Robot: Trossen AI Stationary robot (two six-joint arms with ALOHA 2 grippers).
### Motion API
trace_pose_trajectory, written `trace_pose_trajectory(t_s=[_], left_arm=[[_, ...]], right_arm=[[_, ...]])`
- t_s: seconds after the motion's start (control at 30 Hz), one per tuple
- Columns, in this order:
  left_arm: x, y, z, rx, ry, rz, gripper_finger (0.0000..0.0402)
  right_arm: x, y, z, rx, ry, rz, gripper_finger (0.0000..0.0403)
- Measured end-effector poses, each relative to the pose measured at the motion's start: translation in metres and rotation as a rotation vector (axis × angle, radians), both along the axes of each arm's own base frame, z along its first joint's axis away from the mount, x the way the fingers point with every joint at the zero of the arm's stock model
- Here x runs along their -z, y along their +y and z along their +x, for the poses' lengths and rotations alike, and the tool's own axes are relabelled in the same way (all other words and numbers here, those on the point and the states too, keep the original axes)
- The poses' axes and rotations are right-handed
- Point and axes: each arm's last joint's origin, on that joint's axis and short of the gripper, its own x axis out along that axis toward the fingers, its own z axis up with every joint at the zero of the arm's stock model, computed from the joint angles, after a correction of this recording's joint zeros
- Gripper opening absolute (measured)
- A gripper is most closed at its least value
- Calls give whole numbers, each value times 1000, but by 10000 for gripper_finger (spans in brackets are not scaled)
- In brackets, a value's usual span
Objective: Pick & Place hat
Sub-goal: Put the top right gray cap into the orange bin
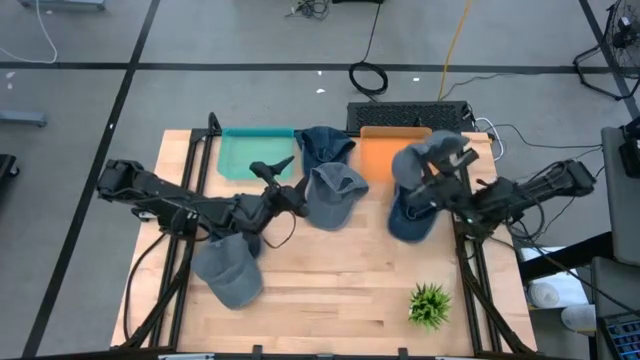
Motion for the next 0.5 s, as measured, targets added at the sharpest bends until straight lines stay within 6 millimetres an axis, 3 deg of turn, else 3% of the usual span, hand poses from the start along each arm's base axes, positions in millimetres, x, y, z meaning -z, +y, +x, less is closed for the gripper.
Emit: trace_pose_trajectory(t_s=[0.17, 0.3, 0.5], left_arm=[[2, 6, 3, 62, -58, -52, 310], [3, 10, 5, 129, -78, -78, 316], [7, 21, 8, 163, -76, -114, 310]], right_arm=[[-8, -15, 24, 158, 212, -47, 0], [-12, -27, 33, 237, 318, -80, 0], [-3, -45, 40, 227, 472, -148, 0]])
